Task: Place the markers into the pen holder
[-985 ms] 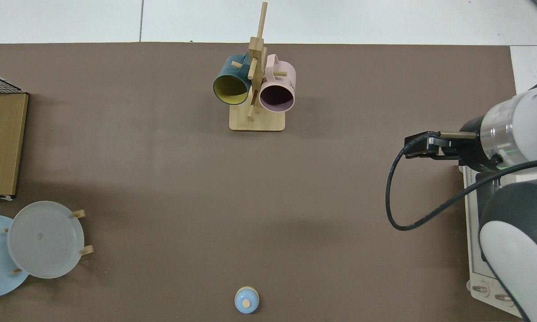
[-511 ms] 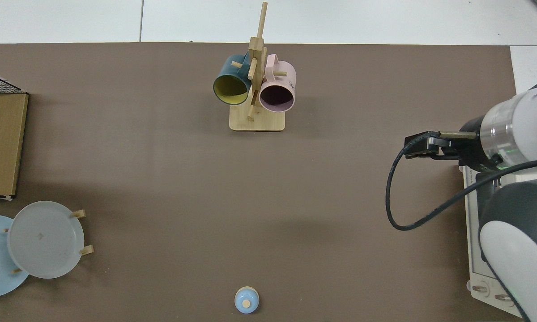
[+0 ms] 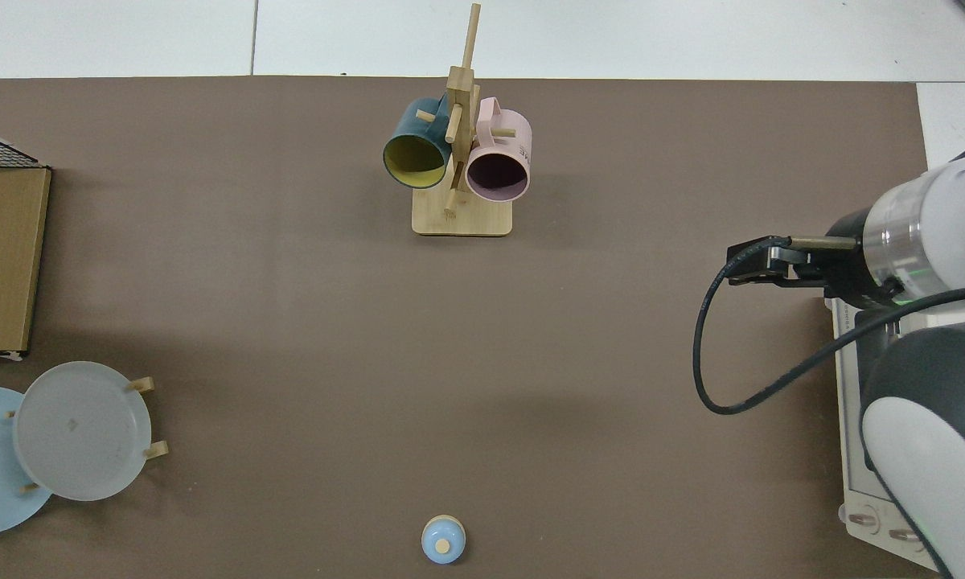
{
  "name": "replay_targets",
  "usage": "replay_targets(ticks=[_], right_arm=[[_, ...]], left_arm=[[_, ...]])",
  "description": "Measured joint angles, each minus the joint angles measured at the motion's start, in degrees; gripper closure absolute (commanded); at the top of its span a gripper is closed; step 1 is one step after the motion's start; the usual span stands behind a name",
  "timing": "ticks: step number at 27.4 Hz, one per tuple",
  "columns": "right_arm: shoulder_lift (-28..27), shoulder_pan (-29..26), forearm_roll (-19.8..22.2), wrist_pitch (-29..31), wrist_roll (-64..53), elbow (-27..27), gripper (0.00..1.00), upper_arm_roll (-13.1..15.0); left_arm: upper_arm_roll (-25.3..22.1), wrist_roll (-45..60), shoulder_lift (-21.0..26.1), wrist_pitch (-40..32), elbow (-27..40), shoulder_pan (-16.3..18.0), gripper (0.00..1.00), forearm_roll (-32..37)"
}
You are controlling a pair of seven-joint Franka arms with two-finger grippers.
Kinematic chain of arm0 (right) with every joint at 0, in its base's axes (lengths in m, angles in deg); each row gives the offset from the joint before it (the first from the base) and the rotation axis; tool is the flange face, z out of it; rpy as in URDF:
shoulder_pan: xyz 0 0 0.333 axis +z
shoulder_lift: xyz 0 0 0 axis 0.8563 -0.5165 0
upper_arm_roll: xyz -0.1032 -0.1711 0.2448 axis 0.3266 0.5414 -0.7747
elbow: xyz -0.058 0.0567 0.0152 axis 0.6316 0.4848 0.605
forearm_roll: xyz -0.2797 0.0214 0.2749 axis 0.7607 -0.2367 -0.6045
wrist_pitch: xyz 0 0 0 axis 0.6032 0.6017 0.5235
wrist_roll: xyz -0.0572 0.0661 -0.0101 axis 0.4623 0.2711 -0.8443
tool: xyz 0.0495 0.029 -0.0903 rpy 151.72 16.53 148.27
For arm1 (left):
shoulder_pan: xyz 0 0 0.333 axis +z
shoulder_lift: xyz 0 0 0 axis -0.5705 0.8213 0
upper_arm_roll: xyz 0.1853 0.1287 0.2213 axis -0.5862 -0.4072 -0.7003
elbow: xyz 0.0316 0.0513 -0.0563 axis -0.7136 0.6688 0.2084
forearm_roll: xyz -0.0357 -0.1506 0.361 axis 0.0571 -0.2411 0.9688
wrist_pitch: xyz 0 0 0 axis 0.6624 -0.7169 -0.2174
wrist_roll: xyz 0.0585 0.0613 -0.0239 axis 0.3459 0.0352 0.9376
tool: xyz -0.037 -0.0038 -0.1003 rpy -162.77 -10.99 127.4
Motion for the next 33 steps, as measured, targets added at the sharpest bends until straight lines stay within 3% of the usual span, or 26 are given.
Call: replay_targets(ticks=[4,10,15,24,33], right_arm=[[0.0,0.0,0.0,0.0,0.0,0.0,0.0,0.0],[0.0,0.0,0.0,0.0,0.0,0.0,0.0,0.0],[0.0,0.0,0.0,0.0,0.0,0.0,0.0,0.0],[0.0,0.0,0.0,0.0,0.0,0.0,0.0,0.0],[0.0,0.0,0.0,0.0,0.0,0.0,0.0,0.0]], left_arm=[[-0.2,-0.1,0.0,0.0,0.0,0.0,0.6,0.0],[-0.3,-0.1,0.0,0.0,-0.1,0.0,0.53,-0.2],[-0.2,-0.2,-0.1,0.0,-0.4,-0.1,0.32,-0.4],[-0.2,-0.2,-1.0,-1.1,-1.2,-0.7,0.32,-0.5],[-0.3,-0.1,-4.7,-6.2,-2.4,-4.3,0.31,-5.6]])
